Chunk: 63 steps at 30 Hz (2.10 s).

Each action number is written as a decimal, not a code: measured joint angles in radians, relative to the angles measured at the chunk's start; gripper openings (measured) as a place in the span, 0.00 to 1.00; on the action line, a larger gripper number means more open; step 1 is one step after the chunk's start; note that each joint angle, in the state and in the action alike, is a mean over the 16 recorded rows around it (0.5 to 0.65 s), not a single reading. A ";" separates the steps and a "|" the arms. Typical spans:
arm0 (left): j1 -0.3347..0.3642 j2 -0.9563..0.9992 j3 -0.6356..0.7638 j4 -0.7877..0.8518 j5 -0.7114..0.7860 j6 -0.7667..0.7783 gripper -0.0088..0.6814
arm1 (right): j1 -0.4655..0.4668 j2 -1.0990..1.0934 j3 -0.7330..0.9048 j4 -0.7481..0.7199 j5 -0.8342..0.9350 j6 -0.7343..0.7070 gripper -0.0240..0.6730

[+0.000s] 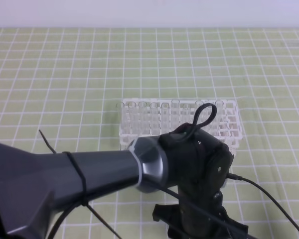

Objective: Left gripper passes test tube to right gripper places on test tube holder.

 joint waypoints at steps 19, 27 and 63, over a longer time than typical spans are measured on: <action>-0.024 0.022 0.000 0.017 -0.023 -0.062 0.03 | 0.000 0.000 0.000 0.000 0.002 0.000 0.03; -0.029 -0.033 0.001 0.093 -0.032 -0.063 0.02 | 0.000 0.000 0.000 0.000 0.002 0.000 0.03; -0.076 -0.844 0.834 0.765 -0.717 -0.061 0.02 | 0.000 0.000 0.000 0.000 0.002 0.000 0.03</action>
